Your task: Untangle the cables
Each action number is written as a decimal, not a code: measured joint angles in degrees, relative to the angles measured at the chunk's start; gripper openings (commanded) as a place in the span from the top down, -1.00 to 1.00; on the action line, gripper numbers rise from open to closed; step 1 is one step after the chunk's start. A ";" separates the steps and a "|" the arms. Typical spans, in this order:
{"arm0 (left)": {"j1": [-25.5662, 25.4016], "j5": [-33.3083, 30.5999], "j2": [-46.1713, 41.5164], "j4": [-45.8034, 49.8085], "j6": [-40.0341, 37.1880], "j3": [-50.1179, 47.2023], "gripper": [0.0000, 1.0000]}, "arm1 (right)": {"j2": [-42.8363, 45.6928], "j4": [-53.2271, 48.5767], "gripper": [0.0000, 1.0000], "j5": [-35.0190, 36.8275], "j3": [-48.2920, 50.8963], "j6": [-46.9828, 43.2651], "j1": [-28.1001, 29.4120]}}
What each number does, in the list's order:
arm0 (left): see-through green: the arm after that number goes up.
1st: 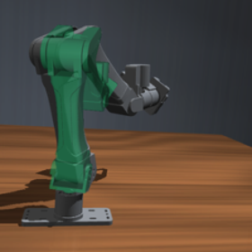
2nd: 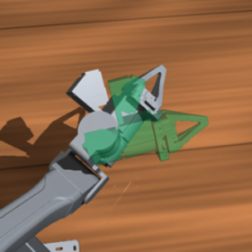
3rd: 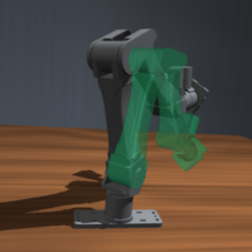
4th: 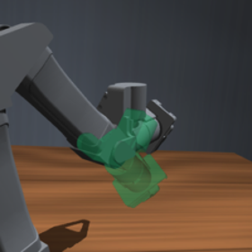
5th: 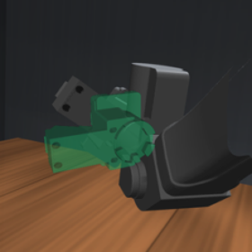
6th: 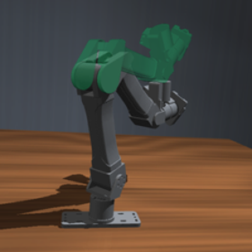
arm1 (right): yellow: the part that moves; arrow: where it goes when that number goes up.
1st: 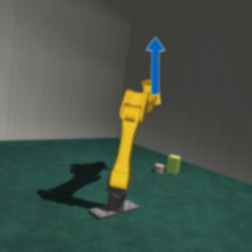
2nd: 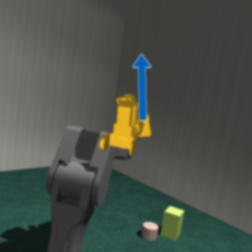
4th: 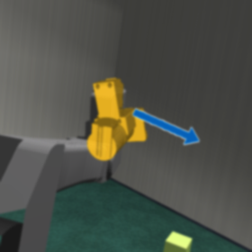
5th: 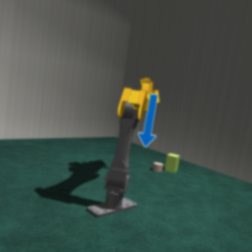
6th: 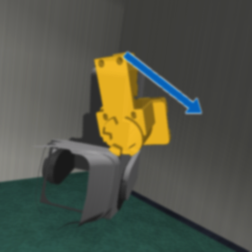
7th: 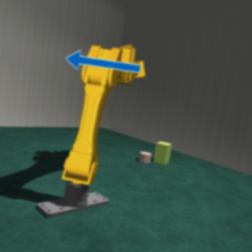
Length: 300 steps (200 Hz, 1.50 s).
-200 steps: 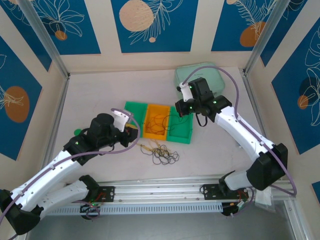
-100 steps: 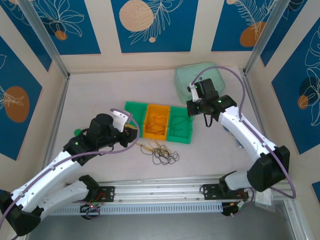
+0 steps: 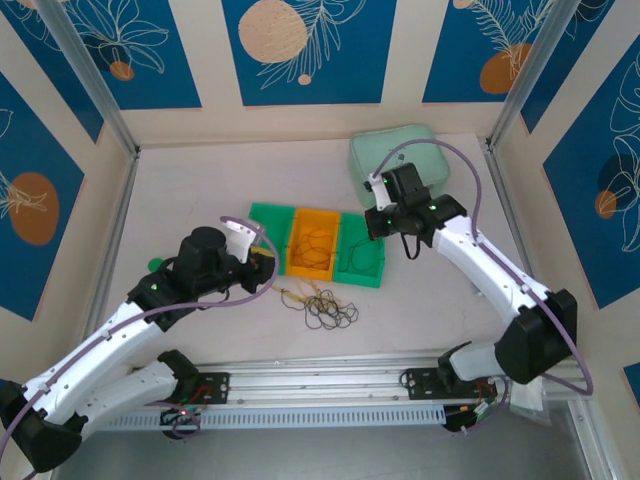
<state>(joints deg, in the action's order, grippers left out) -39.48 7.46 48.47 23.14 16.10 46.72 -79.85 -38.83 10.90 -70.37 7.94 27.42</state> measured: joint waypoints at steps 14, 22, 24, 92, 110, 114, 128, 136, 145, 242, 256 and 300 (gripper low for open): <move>0.00 -0.02 0.00 -0.02 0.02 -0.26 0.48 | -2.56 1.22 1.00 -2.25 0.00 0.42 0.55; 0.00 -0.02 -0.02 0.02 0.02 -0.44 0.49 | -4.00 1.92 1.00 -3.67 0.00 0.74 0.74; 0.00 -0.02 -0.04 0.02 0.02 -0.50 0.49 | -4.48 2.10 1.00 -4.07 0.00 0.85 0.76; 0.24 -0.07 -0.07 0.74 -0.04 -0.72 0.49 | -15.61 4.31 1.00 -11.15 -0.11 6.01 0.39; 0.48 -0.26 -0.02 1.55 -0.07 -0.72 0.49 | -16.06 4.94 0.77 -12.04 0.24 7.21 -0.52; 0.48 -0.28 0.02 1.70 -0.07 -0.72 0.49 | -16.06 5.03 0.70 -12.31 0.35 7.56 -0.81; 0.50 -0.33 0.42 1.95 -0.09 -0.72 0.49 | -16.04 5.05 0.50 -12.96 0.42 8.00 -1.66; 0.55 -0.44 0.85 1.99 -0.11 -0.72 0.49 | -16.04 5.09 0.41 -13.38 0.44 8.52 -2.05; 0.59 -0.48 1.53 2.19 -0.13 -0.72 0.48 | -15.93 5.18 0.37 -13.73 0.44 8.87 -2.36; 0.63 -0.44 4.81 3.10 -0.94 -2.14 0.50 | -0.35 3.32 0.35 -14.23 3.82 8.52 -5.18; 0.63 -0.42 4.96 3.02 -0.90 -3.17 0.50 | 3.69 3.23 0.36 -14.93 6.58 8.63 -4.72; 0.63 0.39 7.61 1.01 1.90 -8.46 0.40 | 12.92 2.19 0.36 -15.87 14.80 11.26 5.14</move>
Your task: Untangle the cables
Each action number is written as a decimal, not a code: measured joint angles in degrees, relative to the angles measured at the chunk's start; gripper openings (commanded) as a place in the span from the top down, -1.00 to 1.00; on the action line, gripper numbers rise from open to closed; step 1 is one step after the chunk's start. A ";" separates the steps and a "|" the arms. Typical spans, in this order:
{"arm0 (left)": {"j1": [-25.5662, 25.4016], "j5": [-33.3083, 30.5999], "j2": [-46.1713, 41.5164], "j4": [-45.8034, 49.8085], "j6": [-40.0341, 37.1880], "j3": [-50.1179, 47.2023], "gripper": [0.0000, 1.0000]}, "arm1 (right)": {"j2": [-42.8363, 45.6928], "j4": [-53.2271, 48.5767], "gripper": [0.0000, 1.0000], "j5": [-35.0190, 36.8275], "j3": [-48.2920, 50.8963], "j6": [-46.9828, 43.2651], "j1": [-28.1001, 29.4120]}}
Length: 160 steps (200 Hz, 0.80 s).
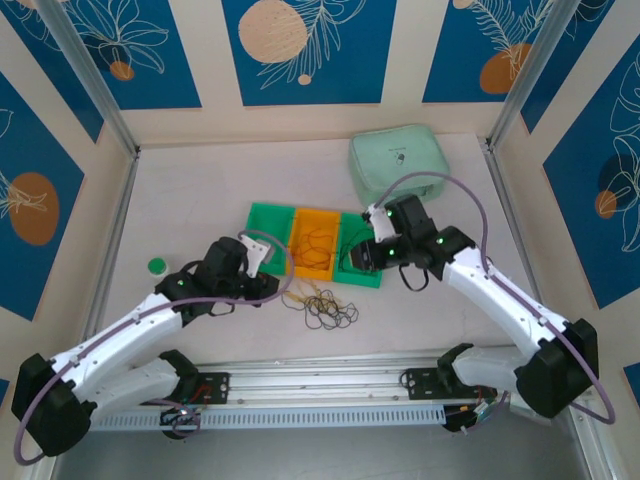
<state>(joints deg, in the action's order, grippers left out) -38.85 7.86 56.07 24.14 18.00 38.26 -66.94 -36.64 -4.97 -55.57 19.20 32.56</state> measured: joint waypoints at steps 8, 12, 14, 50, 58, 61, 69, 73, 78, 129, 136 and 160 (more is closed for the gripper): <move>0.02 0.31 0.72 -0.68 0.81 -1.01 0.40 | 0.92 -0.07 0.36 0.09 1.40 1.03 2.45; 0.02 0.55 1.05 -1.18 1.31 -1.57 0.40 | 1.27 -0.09 0.35 0.22 2.10 1.57 3.69; 0.02 0.66 1.14 -1.36 1.38 -1.75 0.40 | 1.42 -0.09 0.35 0.33 2.40 1.95 4.37; 0.02 1.09 1.38 -4.02 4.90 -5.77 0.46 | 1.38 -0.44 0.33 2.99 5.55 6.64 13.00; 0.02 1.09 1.36 -4.15 5.73 -6.14 0.53 | 0.94 -0.55 0.33 3.54 5.62 7.50 14.56; 0.02 1.09 1.36 -4.17 5.77 -6.23 0.55 | 0.66 -0.52 0.34 3.78 5.62 7.89 15.26; 0.02 1.09 1.38 -4.22 6.10 -6.40 0.59 | -0.02 -0.39 0.33 4.46 5.62 8.59 16.48; 0.02 1.09 1.38 -4.17 6.49 -6.45 0.60 | -0.50 -0.33 0.34 4.76 5.62 8.94 17.00; 0.02 1.09 1.38 -4.22 6.62 -6.51 0.60 | -1.05 -0.26 0.34 5.01 5.62 9.35 17.59; 0.02 1.11 1.44 -5.77 8.55 -8.76 0.43 | -7.32 1.27 0.34 6.54 5.62 11.37 19.26; 0.02 1.11 1.49 -6.64 9.01 -9.25 0.40 | -7.80 1.70 0.33 6.54 5.60 11.41 19.26; 0.07 1.14 2.84 -9.94 9.16 -9.94 0.39 | -8.83 2.82 0.32 6.75 5.38 11.56 19.26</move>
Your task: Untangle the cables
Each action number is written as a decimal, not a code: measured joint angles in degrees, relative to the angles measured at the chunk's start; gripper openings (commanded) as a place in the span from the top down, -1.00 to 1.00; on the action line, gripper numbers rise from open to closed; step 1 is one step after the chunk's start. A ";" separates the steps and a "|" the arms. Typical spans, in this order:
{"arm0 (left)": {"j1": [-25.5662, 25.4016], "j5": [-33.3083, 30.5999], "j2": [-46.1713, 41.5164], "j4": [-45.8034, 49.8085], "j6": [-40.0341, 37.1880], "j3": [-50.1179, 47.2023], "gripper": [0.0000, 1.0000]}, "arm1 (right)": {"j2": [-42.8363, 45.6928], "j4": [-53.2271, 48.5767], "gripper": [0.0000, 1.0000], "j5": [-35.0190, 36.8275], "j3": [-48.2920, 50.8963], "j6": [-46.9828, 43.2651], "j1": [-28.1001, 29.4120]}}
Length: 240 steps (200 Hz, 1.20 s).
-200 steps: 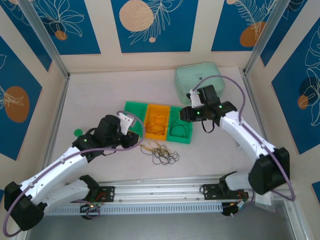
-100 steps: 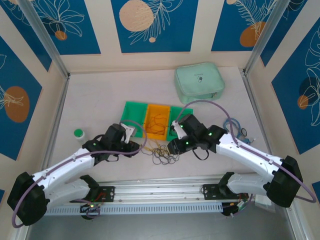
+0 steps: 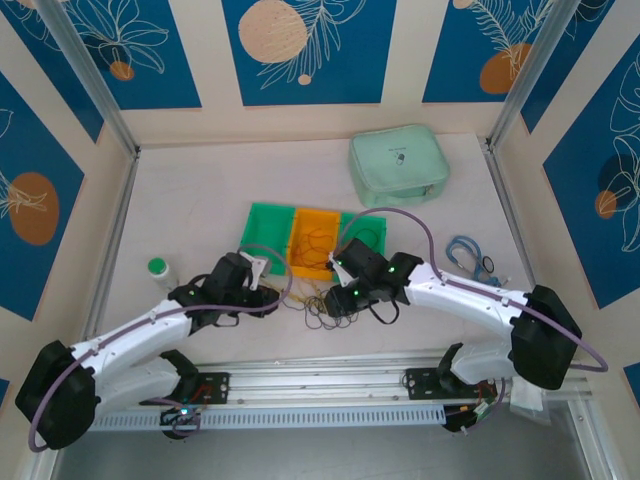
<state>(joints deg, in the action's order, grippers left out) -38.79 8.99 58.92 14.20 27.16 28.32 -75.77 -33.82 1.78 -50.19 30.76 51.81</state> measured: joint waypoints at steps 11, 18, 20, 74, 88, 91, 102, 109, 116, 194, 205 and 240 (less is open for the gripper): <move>0.00 0.04 1.33 -1.75 -0.17 0.02 0.39 | -0.35 0.07 0.31 0.20 -0.17 0.04 -0.09; 0.00 0.11 2.29 -2.58 -0.31 0.09 0.39 | -0.48 0.11 0.30 0.26 -0.22 0.20 -0.26; 0.00 0.20 2.69 -2.73 -0.46 0.13 0.39 | -0.55 0.11 0.30 0.33 -0.24 0.20 -0.31; 0.00 2.32 7.67 -5.09 -0.68 1.01 0.40 | -2.40 -1.84 0.30 3.52 -0.37 0.22 -2.62; 0.00 2.60 7.63 -5.38 -0.68 1.05 0.41 | -3.23 -2.67 0.26 4.46 -0.37 0.17 -3.50; 0.00 2.62 7.63 -5.44 -0.68 1.05 0.40 | -3.39 -2.78 0.25 4.63 -0.37 0.17 -3.67; 0.00 2.64 7.54 -5.44 -0.68 1.09 0.41 | -3.74 -2.89 0.24 5.16 -0.35 -0.07 -4.28; 0.00 2.75 7.52 -5.44 -0.72 1.09 0.41 | -3.89 -2.82 0.23 5.42 -0.35 -0.35 -4.70; 0.00 2.84 7.52 -5.44 -0.72 1.09 0.41 | -4.11 -2.75 0.21 5.49 -0.35 -0.79 -5.11; 0.00 2.99 5.66 -5.16 -1.70 1.27 0.41 | -6.54 2.19 0.23 1.18 -1.55 -5.46 -1.62; 0.00 2.99 5.62 -5.16 -1.73 1.27 0.41 | -7.98 2.54 0.24 1.18 -2.78 -5.68 -0.74; 0.00 2.99 5.16 -4.37 -1.92 1.33 0.41 | -13.46 2.95 0.26 3.54 -6.08 -6.64 2.08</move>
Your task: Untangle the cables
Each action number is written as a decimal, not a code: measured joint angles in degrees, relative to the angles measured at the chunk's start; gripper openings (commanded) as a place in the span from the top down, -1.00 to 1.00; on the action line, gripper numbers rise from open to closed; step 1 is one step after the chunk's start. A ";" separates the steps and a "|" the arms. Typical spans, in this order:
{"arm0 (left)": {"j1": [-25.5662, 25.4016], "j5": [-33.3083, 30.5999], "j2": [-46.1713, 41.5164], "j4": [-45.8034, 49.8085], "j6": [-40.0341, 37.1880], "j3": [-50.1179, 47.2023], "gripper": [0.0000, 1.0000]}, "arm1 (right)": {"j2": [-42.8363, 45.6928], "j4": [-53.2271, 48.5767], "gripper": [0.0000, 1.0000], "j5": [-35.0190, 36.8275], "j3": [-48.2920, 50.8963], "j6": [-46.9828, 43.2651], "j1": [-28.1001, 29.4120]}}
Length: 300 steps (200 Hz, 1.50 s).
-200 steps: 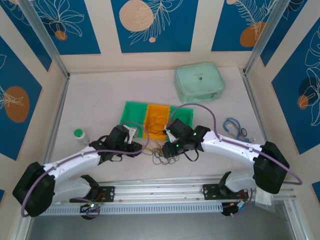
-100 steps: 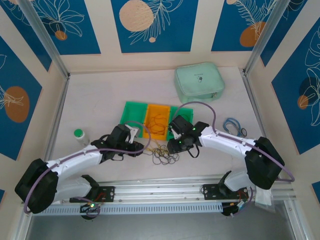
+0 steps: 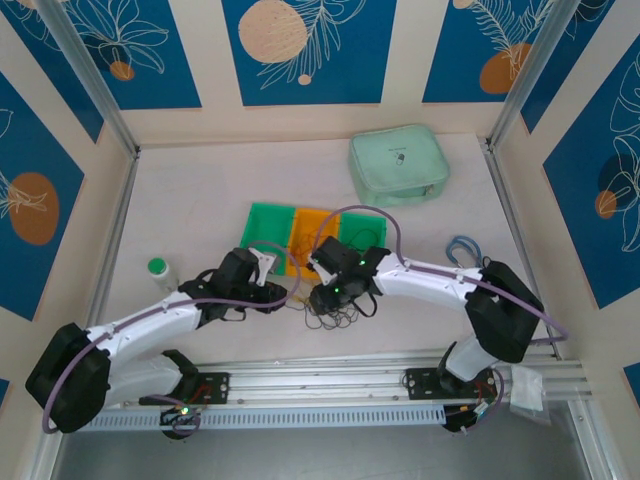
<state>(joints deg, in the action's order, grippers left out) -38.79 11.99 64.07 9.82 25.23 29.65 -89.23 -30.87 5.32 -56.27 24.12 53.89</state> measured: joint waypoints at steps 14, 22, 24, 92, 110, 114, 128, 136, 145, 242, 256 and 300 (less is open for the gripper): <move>0.00 -0.02 -0.66 0.33 -0.07 0.00 0.40 | -1.79 -0.20 0.26 1.95 -1.14 -0.76 1.31; 0.00 -0.02 -1.11 0.52 -0.13 0.00 0.40 | -2.75 -0.39 0.27 3.15 -1.92 -1.22 1.90; 0.00 -0.02 -1.27 0.59 -0.15 0.00 0.40 | -2.97 -0.44 0.27 3.43 -2.16 -1.29 2.03; 0.00 -0.24 -4.55 2.10 -0.20 -0.02 0.40 | -7.17 -1.95 0.32 10.43 -5.77 -3.78 3.10; 0.00 -0.33 -5.01 2.23 -0.22 -0.02 0.40 | -8.02 -2.45 0.36 11.02 -5.77 -4.17 3.10; 0.00 -0.42 -5.07 2.25 -0.22 -0.02 0.40 | -8.13 -2.58 0.38 11.02 -5.77 -4.22 3.10; 0.00 -0.46 -5.14 2.43 -0.22 -0.02 0.40 | -8.50 -2.95 0.50 10.97 -5.77 -4.48 3.10; 0.00 -0.46 -5.14 2.60 -0.22 -0.02 0.40 | -8.52 -3.08 0.57 10.93 -5.77 -4.68 3.10; 0.00 -0.46 -5.14 2.71 -0.22 -0.02 0.40 | -8.52 -3.13 0.65 10.82 -5.77 -4.39 3.10; 0.00 -0.68 -6.67 3.13 -0.22 -0.02 0.40 | 7.37 -5.35 1.00 10.12 -7.08 -5.68 3.69; 0.00 -1.03 -7.32 3.13 -0.22 -0.02 0.39 | 12.59 -5.86 1.00 8.76 -8.76 -5.73 3.41; 0.00 -1.86 -9.14 3.06 -0.22 -0.02 0.36 | 22.32 -6.34 1.00 3.93 -13.75 -5.70 2.84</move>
<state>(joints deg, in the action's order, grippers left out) -38.79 10.13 54.94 12.88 25.02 29.63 -66.92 -37.21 9.26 -70.02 18.41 56.73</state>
